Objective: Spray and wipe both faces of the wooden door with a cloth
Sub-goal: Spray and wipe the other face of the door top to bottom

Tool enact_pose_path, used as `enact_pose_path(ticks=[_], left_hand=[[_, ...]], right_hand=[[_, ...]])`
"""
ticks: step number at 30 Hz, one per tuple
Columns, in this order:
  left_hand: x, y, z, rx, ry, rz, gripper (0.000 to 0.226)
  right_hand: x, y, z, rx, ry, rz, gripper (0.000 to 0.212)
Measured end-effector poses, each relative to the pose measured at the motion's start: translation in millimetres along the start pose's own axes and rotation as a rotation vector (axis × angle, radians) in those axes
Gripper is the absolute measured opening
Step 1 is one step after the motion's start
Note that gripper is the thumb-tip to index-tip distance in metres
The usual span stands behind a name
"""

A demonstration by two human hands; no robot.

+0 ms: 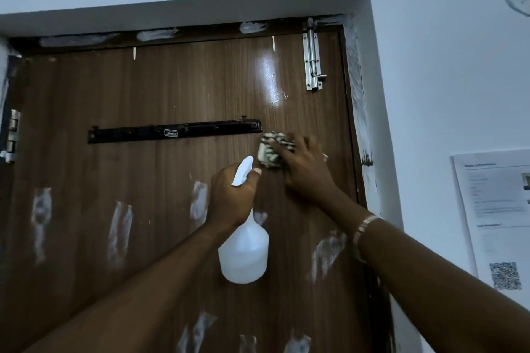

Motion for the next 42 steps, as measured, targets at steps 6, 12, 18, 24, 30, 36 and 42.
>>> enact_pose_path(ticks=[6,12,18,24,30,36,42], left_hand=[[-1.7,-6.8,6.3,0.009,-0.005,0.012,0.018],[-4.7,-15.6,10.1,0.033,-0.01,0.051,0.039],[-10.0,-19.4,12.9,0.117,-0.019,0.03,0.03],[-17.3,-26.3,18.3,0.106,-0.04,0.024,0.032],[-20.6,-40.6,20.9,0.069,-0.109,0.024,0.037],[-4.0,-60.7,28.6,0.074,-0.122,0.059,0.006],[5.3,-94.0,41.0,0.114,-0.14,0.009,0.018]], right_hand=[[31.0,-6.0,-13.3,-0.05,0.441,-0.157,0.058],[-60.0,-0.1,-0.7,0.018,-0.138,0.058,0.059],[-26.5,-25.0,-32.9,0.01,0.546,-0.224,0.061],[-72.5,6.6,12.9,0.037,-0.021,0.011,0.061],[-55.4,-8.4,-1.6,-0.022,0.59,-0.189,0.058],[-22.6,38.1,89.0,-0.009,-0.02,-0.001,0.058],[-44.0,21.4,57.3,-0.019,0.398,-0.111,0.059]])
Point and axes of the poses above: each hand's wrist, its own x-axis towards the middle knuckle, its own y-axis out of the palm, z = x × y, the point moved 1 cm from there along x, towards the middle knuckle, and after that the axes turned 12 degrees about -z, right-handed, at the moved point
